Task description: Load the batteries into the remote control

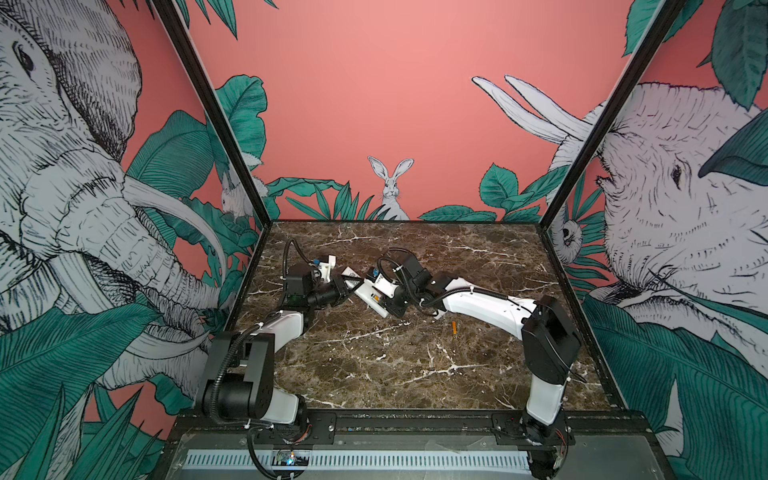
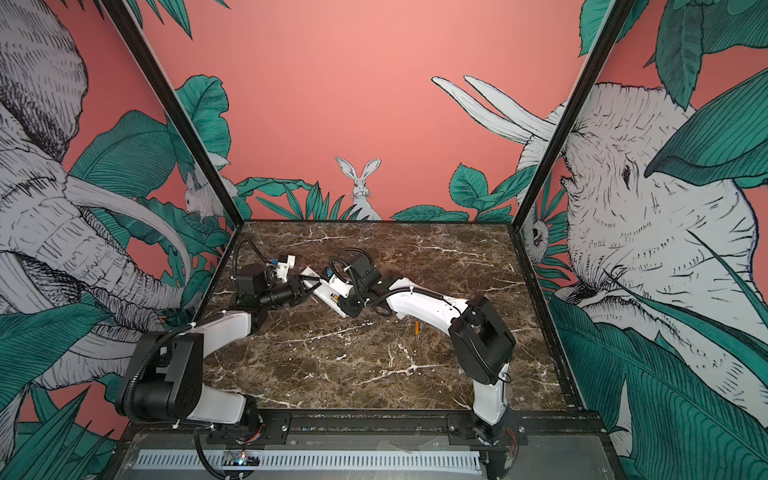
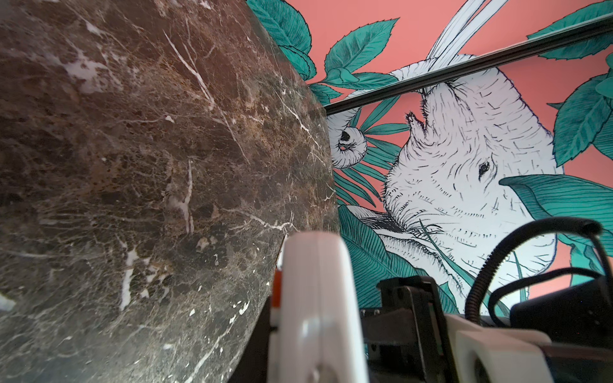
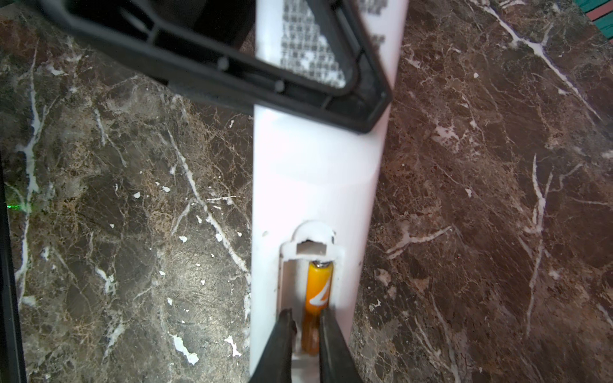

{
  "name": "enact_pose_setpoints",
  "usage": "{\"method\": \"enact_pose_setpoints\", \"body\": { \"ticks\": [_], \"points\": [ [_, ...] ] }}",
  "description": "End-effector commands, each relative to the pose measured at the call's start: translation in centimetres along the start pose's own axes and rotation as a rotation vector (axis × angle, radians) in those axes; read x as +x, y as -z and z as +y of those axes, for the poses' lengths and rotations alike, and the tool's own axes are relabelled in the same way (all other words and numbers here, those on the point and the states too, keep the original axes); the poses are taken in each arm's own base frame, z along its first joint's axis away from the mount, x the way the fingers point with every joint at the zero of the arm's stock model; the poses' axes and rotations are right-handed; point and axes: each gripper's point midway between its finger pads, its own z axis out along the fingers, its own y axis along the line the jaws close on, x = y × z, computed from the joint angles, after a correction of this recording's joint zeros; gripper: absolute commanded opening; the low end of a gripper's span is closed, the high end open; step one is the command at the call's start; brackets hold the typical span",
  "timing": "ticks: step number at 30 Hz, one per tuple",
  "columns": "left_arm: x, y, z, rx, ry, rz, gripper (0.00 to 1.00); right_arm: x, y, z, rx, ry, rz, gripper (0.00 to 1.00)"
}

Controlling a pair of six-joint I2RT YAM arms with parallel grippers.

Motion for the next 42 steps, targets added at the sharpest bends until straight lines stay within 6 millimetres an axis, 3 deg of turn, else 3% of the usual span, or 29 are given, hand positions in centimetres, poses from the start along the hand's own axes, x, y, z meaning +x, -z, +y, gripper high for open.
{"method": "enact_pose_setpoints", "body": {
  "ticks": [1,7,18,27,42],
  "points": [
    [3.5,1.5,-9.8,0.302,-0.133,0.23,0.0,3.9,-2.4,-1.1,0.07,-0.004,0.11,0.19],
    [3.6,1.3,-9.3,0.292,-0.128,0.235,0.0,4.3,-1.9,-1.8,0.116,-0.004,0.122,0.22],
    [3.3,0.5,-7.9,0.259,-0.125,0.233,0.0,3.1,0.5,-0.2,0.049,0.008,0.072,0.31],
    [3.4,0.6,-8.3,0.277,-0.17,0.246,0.0,5.6,0.2,-0.5,-0.02,-0.097,0.158,0.35],
    [3.6,0.7,-8.2,0.271,-0.194,0.254,0.01,6.8,0.7,0.0,-0.087,-0.128,0.18,0.14]
  ]
}}
